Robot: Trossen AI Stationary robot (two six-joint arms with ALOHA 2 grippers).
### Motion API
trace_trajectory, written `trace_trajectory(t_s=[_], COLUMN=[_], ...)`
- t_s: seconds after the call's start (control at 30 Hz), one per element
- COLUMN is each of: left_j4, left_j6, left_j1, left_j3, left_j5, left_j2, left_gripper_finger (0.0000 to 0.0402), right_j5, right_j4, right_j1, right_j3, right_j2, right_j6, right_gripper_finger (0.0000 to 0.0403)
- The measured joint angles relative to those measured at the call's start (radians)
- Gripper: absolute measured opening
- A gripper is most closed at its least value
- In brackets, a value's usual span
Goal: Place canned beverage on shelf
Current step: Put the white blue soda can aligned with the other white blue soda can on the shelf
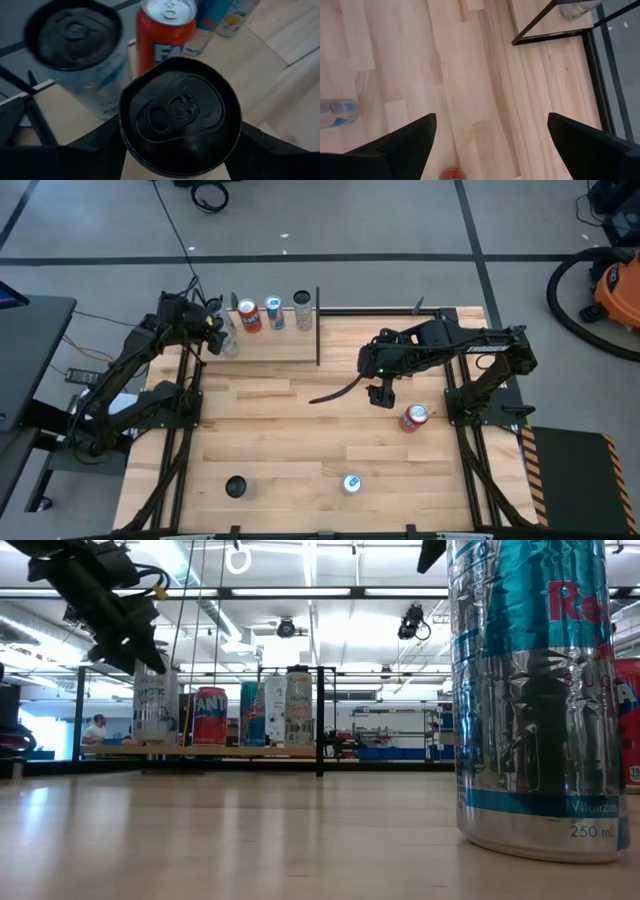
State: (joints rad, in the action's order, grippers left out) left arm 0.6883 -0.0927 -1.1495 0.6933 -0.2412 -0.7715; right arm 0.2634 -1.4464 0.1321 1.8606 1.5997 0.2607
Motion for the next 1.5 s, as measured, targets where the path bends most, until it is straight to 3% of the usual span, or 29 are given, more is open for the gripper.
trace_trajectory(t_s=[0.1, 0.4, 0.63, 1.2, 1.5], left_j4=[-0.001, -0.001, 0.001, 0.004, -0.001], left_j6=[0.012, 0.080, 0.097, 0.102, 0.100], left_j1=[0.016, 0.113, 0.142, 0.141, 0.141], left_j3=[0.000, 0.000, 0.000, 0.000, 0.003], left_j5=[0.015, 0.213, 0.267, 0.270, 0.270], left_j2=[0.000, 0.000, -0.001, -0.001, -0.001], left_gripper_finger=[0.0261, 0.0261, 0.0261, 0.0265, 0.0321], right_j5=[0.000, 0.000, 0.000, 0.000, 0.000], right_j4=[0.000, 0.000, 0.000, 0.000, 0.000], right_j1=[0.009, 0.012, 0.012, 0.012, 0.012], right_j3=[0.000, 0.000, 0.000, 0.000, 0.000], right_j2=[0.000, 0.000, 0.000, 0.000, 0.000], right_j6=[0.006, 0.023, 0.001, -0.002, -0.002], right_gripper_finger=[0.0391, 0.0391, 0.0391, 0.0391, 0.0391])
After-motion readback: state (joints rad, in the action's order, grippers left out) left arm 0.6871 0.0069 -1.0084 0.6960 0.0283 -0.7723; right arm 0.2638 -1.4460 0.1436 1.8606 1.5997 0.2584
